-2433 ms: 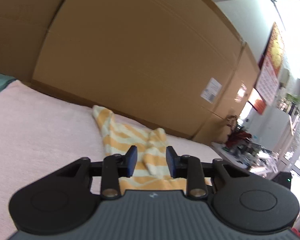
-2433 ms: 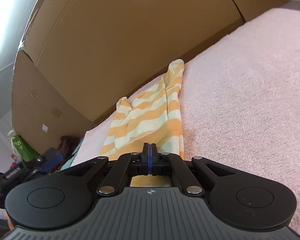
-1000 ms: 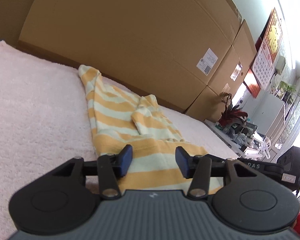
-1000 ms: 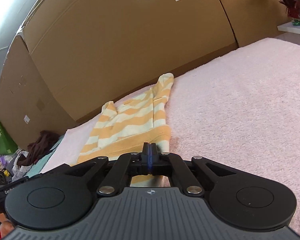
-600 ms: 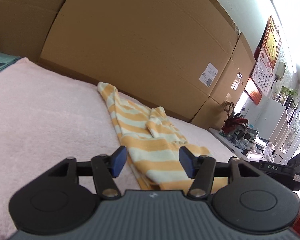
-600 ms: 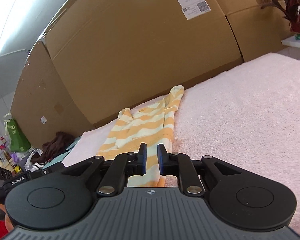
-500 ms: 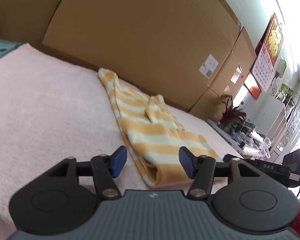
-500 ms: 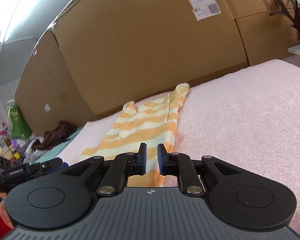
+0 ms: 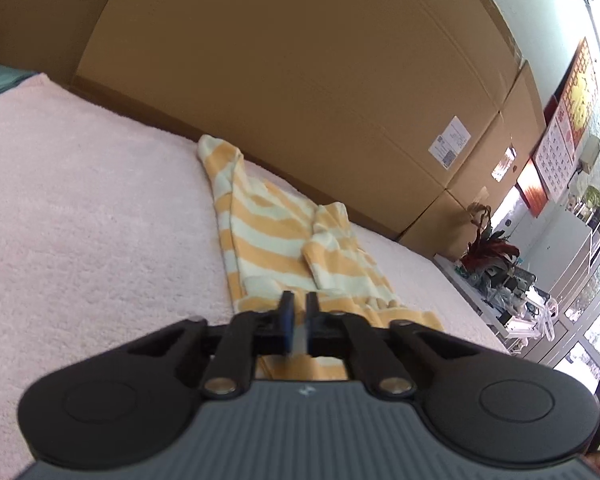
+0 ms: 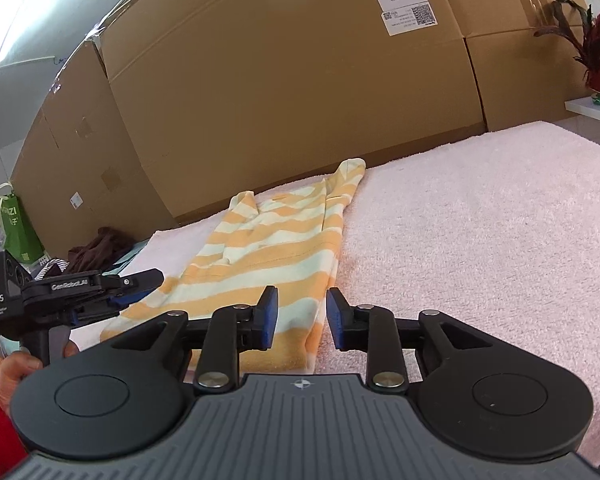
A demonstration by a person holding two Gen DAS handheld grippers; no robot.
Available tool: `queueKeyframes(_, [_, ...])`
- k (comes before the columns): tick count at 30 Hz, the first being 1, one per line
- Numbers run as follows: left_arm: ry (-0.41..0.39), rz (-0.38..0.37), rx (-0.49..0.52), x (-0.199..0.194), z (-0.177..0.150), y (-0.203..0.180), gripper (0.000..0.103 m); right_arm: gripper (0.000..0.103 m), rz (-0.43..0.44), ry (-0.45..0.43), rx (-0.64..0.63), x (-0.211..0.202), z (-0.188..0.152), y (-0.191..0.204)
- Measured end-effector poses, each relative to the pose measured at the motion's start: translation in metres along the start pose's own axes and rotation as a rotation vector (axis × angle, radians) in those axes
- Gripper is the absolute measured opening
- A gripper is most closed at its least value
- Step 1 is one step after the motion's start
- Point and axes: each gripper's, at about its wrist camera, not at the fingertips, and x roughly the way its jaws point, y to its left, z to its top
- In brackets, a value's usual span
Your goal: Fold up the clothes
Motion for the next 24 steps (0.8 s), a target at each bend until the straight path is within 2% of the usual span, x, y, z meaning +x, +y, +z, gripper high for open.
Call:
queueKeyframes(4, [-0.014,-0.046,-0.004,0.0,0.003,0.0,0.0,0.029,0.009,-0.006,-0.007,0.001,-0.002,0.002])
queueKeyframes(5, [-0.003,-0.037,0.021,0.002,0.003,-0.003,0.0,0.029,0.015,-0.01,-0.005,0.002,-0.002,0.002])
queueKeyframes(7, [0.033,0.032,0.039,0.011,0.003,-0.003,0.0,0.031,0.018,-0.014,-0.003,0.003,-0.001,0.003])
queueKeyframes(9, [0.016,0.017,-0.007,0.004,0.003,0.004,0.0,0.031,0.012,-0.013,0.001,0.005,-0.001,0.003])
queueKeyframes(10, [-0.001,-0.001,-0.026,-0.003,0.004,0.007,0.007,0.031,0.016,-0.017,0.002,0.004,-0.001,0.003])
queueKeyframes(11, [-0.017,-0.019,-0.046,-0.011,0.005,0.01,0.024,0.031,0.02,-0.021,0.003,0.003,-0.001,0.003])
queueKeyframes(12, [-0.027,-0.008,-0.043,-0.018,0.004,0.011,0.034,0.031,0.023,-0.026,-0.002,0.002,0.0,0.004])
queueKeyframes(13, [-0.03,0.006,-0.036,-0.024,0.003,0.011,0.052,0.032,0.021,-0.029,-0.011,0.001,0.0,0.005])
queueKeyframes(14, [-0.033,0.02,-0.03,-0.03,0.001,0.012,0.058,0.033,0.018,-0.033,-0.018,0.0,0.001,0.005])
queueKeyframes(16, [0.001,0.021,-0.009,-0.029,-0.003,0.011,0.059,0.033,0.01,-0.037,-0.021,0.002,0.001,0.004])
queueKeyframes(19, [0.028,0.056,0.012,-0.015,-0.006,0.006,0.059,0.033,-0.002,-0.03,0.007,0.009,0.002,0.001])
queueKeyframes(20, [0.025,0.074,0.024,-0.01,-0.005,0.004,0.054,0.033,-0.005,-0.028,0.012,0.01,0.002,0.002])
queueKeyframes(21, [0.023,0.093,0.037,-0.006,-0.005,0.001,0.047,0.033,-0.009,-0.029,0.009,0.01,0.002,0.003])
queueKeyframes(22, [0.027,0.102,0.055,-0.002,-0.004,-0.001,0.019,0.033,-0.013,-0.031,0.006,0.01,0.002,0.004])
queueKeyframes(24, [0.036,0.1,0.068,0.002,-0.003,-0.002,0.012,0.033,-0.024,-0.036,-0.016,0.007,0.002,0.005])
